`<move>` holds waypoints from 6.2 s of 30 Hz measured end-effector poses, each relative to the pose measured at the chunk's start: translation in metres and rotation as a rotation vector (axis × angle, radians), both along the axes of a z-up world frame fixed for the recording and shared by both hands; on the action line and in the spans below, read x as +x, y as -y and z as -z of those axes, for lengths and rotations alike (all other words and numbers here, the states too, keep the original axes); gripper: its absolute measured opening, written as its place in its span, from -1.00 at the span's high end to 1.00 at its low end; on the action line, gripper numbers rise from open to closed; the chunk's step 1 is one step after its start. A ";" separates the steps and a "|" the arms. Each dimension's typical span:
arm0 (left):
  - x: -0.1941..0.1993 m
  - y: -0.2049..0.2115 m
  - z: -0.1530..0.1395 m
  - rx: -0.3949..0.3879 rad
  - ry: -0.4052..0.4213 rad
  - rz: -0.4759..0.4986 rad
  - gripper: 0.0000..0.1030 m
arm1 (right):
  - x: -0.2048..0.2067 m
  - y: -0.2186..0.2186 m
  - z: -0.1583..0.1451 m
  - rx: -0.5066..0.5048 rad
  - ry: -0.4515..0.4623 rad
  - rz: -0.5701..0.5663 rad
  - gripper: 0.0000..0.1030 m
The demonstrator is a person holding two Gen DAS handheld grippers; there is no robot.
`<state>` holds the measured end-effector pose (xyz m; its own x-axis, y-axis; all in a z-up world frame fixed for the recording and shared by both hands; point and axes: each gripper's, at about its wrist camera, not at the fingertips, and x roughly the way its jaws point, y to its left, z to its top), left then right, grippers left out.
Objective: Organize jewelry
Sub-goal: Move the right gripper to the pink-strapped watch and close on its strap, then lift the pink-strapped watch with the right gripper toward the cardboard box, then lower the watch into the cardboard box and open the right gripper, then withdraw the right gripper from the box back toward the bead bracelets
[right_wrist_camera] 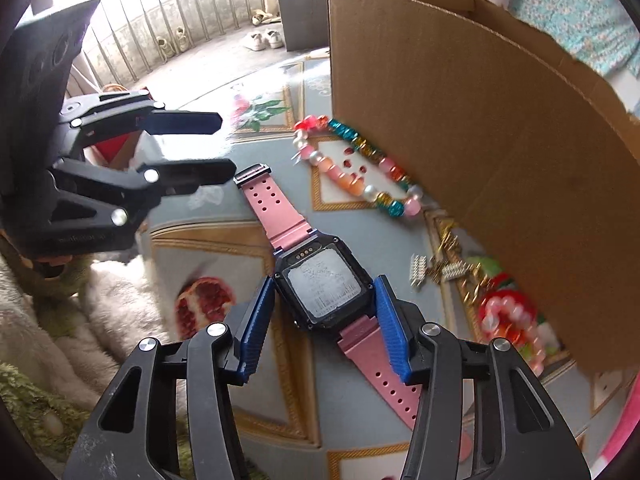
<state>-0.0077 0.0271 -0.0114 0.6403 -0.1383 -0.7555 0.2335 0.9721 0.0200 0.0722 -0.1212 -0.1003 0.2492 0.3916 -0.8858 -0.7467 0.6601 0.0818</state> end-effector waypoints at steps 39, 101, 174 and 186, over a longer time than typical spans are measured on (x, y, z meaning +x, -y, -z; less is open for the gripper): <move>0.001 0.078 0.017 0.184 -0.079 0.287 0.76 | 0.006 0.074 -0.002 0.129 -0.184 0.060 0.05; 0.185 0.055 -0.142 0.090 0.065 0.138 0.94 | 0.168 0.075 -0.142 0.149 0.151 0.286 0.98; 0.141 -0.041 -0.107 -0.175 0.004 -0.093 -0.61 | 0.142 0.081 -0.155 0.154 0.232 0.472 -0.45; 0.062 -0.013 -0.057 -0.099 -0.111 -0.127 -0.73 | 0.017 0.075 -0.101 0.198 0.118 0.481 -0.61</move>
<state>0.0544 0.0403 0.0457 0.5712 -0.1391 -0.8090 0.1047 0.9898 -0.0963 0.0889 -0.1965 0.0008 0.5353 0.3655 -0.7615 -0.3749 0.9107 0.1735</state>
